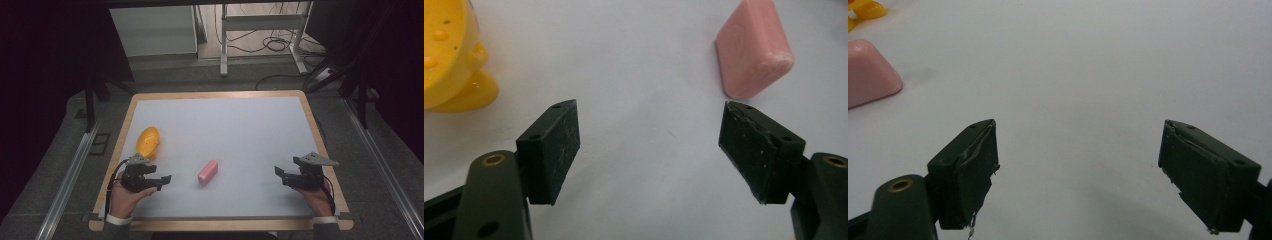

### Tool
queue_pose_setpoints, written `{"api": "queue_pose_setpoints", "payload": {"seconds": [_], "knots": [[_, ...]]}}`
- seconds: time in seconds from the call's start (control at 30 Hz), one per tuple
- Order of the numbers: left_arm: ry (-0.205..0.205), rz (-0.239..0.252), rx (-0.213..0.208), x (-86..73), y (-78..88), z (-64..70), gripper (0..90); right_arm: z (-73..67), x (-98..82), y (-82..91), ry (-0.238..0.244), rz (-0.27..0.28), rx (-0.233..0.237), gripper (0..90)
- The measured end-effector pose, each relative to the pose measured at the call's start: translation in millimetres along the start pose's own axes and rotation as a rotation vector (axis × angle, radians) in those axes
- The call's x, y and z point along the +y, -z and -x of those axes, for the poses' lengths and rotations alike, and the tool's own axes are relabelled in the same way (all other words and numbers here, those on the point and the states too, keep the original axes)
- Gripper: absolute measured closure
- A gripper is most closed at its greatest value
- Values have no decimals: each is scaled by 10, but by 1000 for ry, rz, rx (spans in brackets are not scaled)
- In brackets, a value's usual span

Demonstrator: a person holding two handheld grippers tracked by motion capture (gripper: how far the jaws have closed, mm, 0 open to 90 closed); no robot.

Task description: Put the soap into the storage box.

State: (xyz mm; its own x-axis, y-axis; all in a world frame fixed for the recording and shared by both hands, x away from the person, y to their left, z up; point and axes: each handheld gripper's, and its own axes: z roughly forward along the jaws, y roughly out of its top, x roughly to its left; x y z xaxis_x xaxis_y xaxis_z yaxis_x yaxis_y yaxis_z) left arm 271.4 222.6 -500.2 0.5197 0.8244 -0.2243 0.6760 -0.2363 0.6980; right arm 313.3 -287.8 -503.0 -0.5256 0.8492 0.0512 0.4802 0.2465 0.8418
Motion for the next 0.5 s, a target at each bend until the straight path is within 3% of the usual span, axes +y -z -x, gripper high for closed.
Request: {"api": "queue_pose_setpoints", "payload": {"seconds": [0.13,0.3,0.5], "knots": [[6,-8,29,-9,-29,26,249,20,-16,15,-3,-2,-4,159],[2,-12,32,4,-30,71,251,52,-30,37,-7,6,-9,159],[5,-35,-6,22,-43,129,255,85,-20,62,-25,12,10,159]]}}
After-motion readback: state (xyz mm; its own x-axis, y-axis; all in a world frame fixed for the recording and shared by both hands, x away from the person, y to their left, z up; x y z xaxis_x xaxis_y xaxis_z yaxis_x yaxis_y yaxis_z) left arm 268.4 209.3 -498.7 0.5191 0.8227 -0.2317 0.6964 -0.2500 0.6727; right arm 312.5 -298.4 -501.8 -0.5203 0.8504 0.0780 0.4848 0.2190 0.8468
